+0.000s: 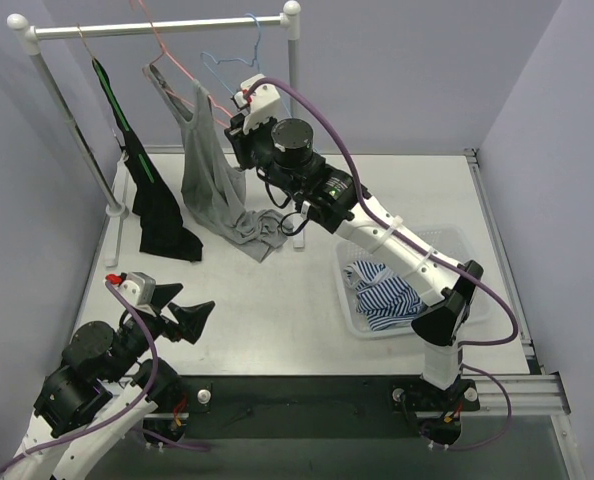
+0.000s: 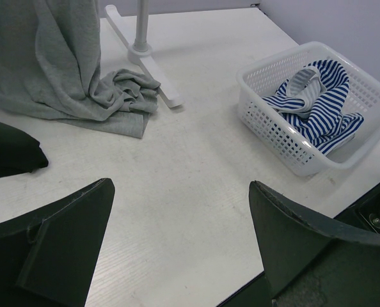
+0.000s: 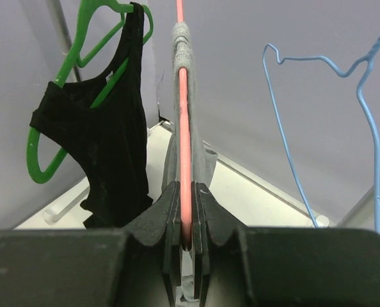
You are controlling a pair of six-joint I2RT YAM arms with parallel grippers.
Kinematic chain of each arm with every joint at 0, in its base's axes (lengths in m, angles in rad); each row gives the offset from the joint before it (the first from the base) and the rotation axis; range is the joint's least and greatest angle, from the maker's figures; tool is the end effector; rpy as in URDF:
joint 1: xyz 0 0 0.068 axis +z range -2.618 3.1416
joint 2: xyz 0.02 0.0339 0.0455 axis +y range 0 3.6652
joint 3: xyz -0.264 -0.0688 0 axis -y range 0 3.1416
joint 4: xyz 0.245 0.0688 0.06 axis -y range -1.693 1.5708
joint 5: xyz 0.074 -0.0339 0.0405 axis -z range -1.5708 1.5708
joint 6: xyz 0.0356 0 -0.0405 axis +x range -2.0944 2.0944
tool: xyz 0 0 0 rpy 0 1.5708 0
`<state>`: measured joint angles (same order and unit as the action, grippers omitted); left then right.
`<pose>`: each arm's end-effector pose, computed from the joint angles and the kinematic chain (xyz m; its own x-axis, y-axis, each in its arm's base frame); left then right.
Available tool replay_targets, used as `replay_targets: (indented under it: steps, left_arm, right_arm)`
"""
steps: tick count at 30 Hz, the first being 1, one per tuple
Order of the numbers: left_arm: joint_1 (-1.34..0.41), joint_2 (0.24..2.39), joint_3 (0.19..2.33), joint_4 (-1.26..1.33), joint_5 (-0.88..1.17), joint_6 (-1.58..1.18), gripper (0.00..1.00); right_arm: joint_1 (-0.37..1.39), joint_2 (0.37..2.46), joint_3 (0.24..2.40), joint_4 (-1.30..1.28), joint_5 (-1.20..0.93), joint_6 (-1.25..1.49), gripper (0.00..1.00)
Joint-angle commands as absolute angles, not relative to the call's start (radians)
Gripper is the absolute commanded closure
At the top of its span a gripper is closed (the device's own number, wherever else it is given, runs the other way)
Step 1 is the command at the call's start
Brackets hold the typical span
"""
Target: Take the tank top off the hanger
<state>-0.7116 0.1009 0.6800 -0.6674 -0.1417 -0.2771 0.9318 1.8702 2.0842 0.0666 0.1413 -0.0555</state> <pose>0.0323 -0.0213 0.3148 -0.2120 -0.1748 -0.9615 0.5011 0.8252 -0.2605 0.2602 0.3418 0.5067 0.2045 0.1832 -0.9616 -0.7037 0.7103 -0.0144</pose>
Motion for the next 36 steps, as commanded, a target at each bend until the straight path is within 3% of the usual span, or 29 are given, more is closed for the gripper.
replay_targets:
  steps: [1, 36]
  left_arm:
    - [-0.712, 0.098, 0.678, -0.611, -0.135, -0.275, 0.03]
    - [-0.712, 0.107, 0.678, -0.612, -0.140, -0.276, 0.03]
  right_arm:
    - [0.945, 1.810, 2.091, 0.209, 0.138, -0.049, 1.00]
    - [0.971, 1.735, 2.040, 0.339, 0.101, -0.055, 1.00]
